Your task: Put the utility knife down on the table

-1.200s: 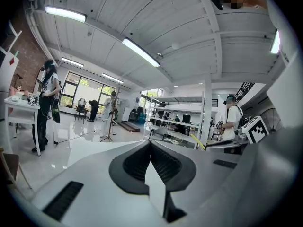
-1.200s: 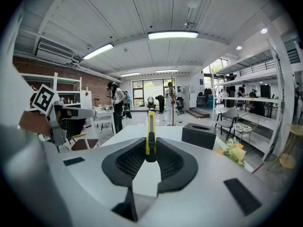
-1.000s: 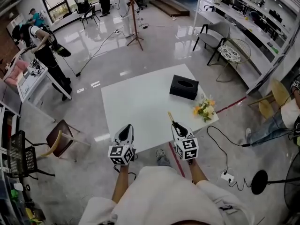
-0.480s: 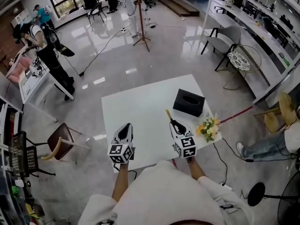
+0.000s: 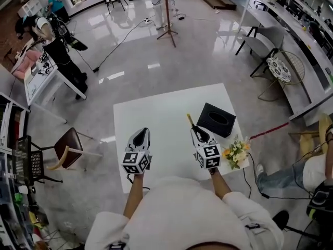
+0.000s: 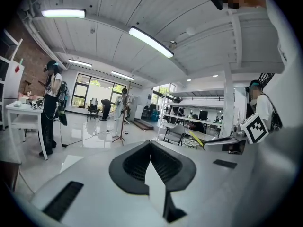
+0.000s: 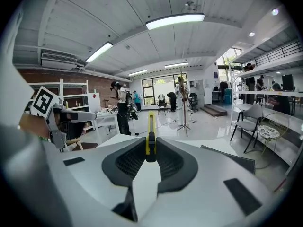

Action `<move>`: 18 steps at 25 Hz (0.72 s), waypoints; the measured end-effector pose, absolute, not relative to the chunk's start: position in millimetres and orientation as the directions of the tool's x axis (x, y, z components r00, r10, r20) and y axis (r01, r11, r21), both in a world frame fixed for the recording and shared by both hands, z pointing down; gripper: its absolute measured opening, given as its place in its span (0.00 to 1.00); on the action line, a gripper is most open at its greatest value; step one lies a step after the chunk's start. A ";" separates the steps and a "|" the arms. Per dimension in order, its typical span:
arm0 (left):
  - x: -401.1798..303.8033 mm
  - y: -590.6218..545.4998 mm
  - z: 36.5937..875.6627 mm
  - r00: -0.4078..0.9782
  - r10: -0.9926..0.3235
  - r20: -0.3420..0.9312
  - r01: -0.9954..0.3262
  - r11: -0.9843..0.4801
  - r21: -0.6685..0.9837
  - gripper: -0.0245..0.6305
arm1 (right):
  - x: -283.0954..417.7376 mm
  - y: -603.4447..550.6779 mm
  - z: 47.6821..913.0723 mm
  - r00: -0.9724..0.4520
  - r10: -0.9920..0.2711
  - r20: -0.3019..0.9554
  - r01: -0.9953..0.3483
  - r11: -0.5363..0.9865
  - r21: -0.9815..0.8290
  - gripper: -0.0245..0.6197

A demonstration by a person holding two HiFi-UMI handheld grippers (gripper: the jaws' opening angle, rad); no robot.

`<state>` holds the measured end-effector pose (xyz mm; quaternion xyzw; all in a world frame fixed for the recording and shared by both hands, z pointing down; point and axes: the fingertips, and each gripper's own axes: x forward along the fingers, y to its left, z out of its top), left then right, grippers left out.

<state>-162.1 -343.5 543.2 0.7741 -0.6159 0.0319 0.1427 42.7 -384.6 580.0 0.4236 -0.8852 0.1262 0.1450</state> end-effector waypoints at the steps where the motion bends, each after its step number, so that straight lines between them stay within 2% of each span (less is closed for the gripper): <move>1: -163.2 -345.4 543.9 0.234 -0.945 0.229 -0.964 -0.194 0.184 0.07 | 41.1 -387.8 582.4 -0.602 -0.709 0.368 -0.784 0.612 -0.105 0.17; 8: -172.7 -359.6 551.4 0.227 -0.940 0.254 -0.966 -0.185 0.182 0.07 | 30.7 -402.9 592.0 -0.606 -0.695 0.386 -0.781 0.612 -0.126 0.17; 18: -184.0 -374.1 574.7 0.289 -0.914 0.287 -0.950 -0.235 0.207 0.07 | 21.8 -411.6 598.9 -0.559 -0.719 0.414 -0.813 0.574 -0.101 0.17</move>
